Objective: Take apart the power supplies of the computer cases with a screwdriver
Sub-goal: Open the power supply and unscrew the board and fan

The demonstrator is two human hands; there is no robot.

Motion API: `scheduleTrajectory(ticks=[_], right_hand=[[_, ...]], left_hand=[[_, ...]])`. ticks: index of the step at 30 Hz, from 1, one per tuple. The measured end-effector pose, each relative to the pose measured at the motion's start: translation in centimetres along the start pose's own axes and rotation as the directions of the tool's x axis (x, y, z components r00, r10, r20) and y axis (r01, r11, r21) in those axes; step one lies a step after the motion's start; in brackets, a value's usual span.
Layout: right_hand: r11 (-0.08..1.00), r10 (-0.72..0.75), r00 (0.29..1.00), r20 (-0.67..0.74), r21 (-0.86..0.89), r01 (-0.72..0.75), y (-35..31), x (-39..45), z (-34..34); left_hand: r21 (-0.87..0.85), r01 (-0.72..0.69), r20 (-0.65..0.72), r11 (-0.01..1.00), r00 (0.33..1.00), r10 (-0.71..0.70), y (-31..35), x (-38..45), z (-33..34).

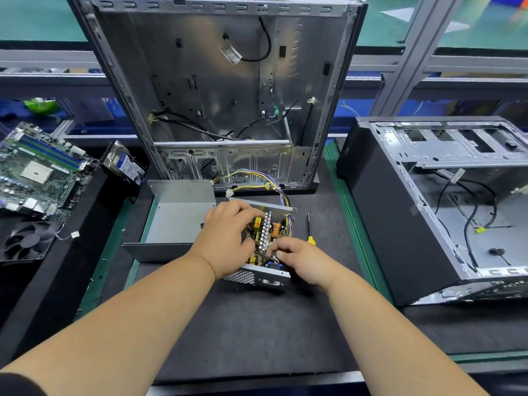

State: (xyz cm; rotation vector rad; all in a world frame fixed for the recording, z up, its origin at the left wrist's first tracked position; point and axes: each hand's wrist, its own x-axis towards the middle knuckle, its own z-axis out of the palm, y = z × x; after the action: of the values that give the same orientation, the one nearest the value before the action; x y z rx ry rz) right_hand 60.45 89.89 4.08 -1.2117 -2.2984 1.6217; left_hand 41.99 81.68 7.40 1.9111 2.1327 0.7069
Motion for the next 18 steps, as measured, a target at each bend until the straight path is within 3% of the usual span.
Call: scheduleTrajectory(ticks=[12,18], right_hand=[[0.997,-0.051,0.998,0.022,0.053,0.05,0.35,-0.11,-0.3],[0.963,0.03,0.989,-0.142,0.27,0.01,0.83,-0.07,-0.44]], left_hand=[[0.007,0.022,0.023,1.0,0.999,-0.022,-0.18,0.08,0.06],[0.009,0.033,0.043,0.999,0.999,-0.033,-0.15,0.07,0.1]])
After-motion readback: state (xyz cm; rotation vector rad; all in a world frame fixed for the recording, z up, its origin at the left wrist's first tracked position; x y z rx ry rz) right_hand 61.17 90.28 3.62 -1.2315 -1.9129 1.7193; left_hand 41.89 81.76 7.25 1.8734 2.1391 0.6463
